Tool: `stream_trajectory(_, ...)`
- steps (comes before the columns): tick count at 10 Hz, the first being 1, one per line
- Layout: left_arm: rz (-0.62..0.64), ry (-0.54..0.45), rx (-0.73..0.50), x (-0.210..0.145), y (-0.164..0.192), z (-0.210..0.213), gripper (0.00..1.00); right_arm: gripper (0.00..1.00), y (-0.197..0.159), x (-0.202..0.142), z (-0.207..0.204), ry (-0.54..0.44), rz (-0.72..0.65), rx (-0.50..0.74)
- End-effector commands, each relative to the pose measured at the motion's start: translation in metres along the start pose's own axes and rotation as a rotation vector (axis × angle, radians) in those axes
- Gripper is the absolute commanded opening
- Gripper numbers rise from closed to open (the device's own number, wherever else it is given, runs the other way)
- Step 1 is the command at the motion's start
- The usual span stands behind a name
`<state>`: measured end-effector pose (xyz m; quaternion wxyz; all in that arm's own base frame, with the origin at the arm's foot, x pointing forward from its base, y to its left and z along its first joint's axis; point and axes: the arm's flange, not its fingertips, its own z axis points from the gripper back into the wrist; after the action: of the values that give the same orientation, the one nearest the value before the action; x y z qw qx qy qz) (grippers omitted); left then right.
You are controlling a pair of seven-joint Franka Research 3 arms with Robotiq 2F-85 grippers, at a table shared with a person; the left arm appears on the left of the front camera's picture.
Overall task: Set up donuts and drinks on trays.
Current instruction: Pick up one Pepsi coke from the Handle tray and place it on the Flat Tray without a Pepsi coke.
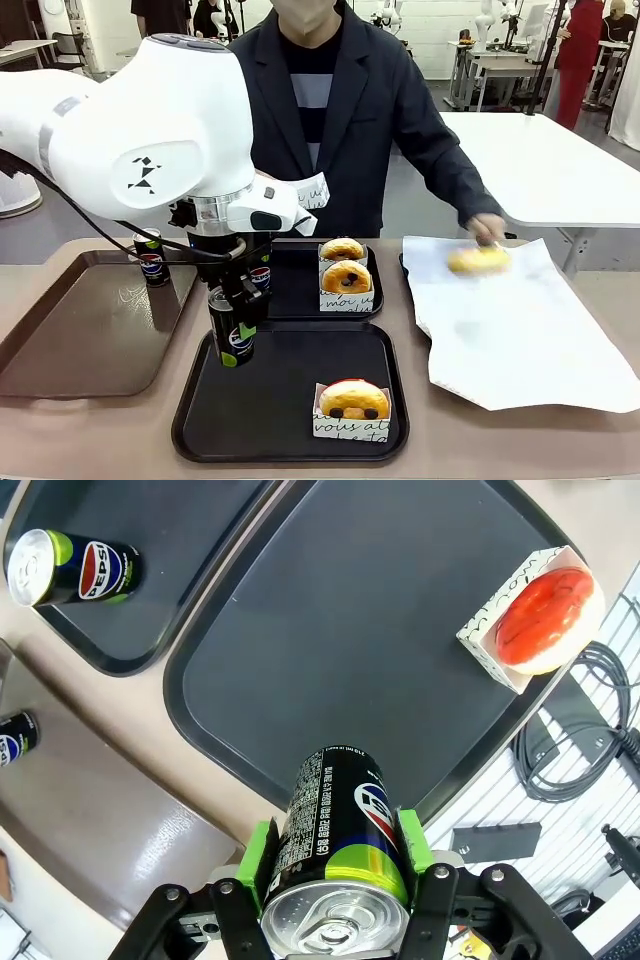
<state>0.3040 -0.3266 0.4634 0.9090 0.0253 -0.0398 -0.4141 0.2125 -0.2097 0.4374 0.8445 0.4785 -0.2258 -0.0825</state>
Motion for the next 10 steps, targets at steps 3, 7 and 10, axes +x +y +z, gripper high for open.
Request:
stream_trajectory(3,0.000,-0.008,0.011,-0.006,-0.001,0.004,0.59,1.00,0.000,0.000,-0.001,-0.003,0.010,0.012)
stream_trajectory(7,0.146,-0.060,-0.223,0.019,0.033,-0.007,0.59,1.00,0.000,0.000,-0.001,-0.003,0.010,0.012)
stream_trajectory(10,0.181,-0.051,-0.240,0.037,0.045,-0.036,0.59,1.00,0.000,0.000,-0.001,-0.003,0.010,0.012)
